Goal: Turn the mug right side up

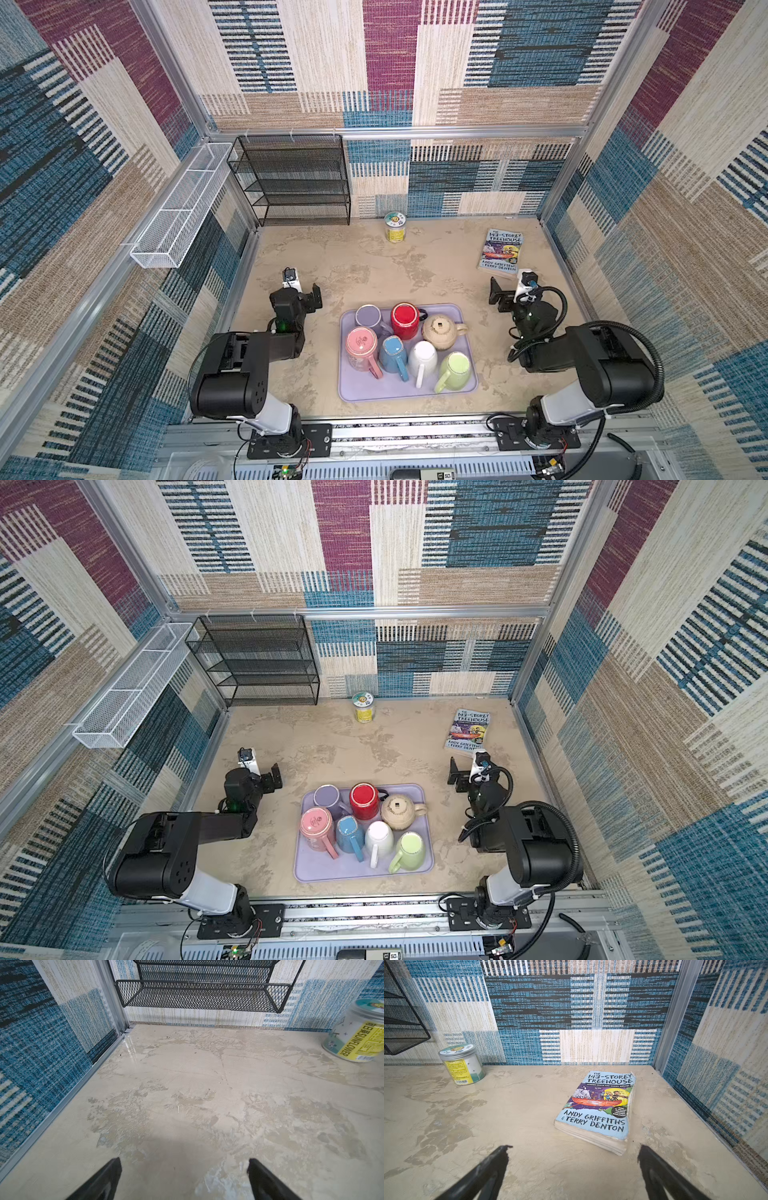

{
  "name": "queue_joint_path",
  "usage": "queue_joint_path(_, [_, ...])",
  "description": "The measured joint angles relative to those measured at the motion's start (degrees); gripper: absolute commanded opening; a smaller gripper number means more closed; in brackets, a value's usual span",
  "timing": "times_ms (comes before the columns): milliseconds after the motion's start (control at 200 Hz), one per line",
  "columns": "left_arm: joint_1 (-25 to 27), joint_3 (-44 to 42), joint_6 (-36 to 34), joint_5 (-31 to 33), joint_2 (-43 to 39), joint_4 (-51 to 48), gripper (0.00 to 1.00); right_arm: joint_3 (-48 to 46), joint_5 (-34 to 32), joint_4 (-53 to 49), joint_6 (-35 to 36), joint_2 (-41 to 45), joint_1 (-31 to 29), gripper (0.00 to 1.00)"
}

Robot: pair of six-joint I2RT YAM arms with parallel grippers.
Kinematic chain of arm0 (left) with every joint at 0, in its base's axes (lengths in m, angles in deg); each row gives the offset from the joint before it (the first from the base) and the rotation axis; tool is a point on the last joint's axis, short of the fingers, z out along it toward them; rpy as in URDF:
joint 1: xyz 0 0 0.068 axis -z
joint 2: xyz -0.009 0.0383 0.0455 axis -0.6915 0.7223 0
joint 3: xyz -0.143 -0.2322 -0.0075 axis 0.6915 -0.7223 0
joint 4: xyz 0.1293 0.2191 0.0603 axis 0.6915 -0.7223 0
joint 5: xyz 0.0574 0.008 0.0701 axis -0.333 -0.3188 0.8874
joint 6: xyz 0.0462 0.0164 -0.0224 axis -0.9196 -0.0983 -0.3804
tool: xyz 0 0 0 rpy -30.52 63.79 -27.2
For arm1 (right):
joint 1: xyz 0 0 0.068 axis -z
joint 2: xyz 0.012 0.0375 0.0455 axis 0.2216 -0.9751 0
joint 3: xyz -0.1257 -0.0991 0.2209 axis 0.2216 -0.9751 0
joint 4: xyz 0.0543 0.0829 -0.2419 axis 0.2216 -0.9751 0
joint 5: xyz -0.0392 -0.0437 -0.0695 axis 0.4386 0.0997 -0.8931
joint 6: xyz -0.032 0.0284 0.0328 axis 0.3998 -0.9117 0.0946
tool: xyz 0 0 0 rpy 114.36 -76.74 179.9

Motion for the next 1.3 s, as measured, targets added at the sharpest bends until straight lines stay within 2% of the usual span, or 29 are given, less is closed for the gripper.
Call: queue_joint_path(1302, [0.02, 0.0, 0.0, 0.0, 0.0, 0.0, 0.98, 0.35, 0.0, -0.2, 0.0, -0.07, 0.07, 1.0])
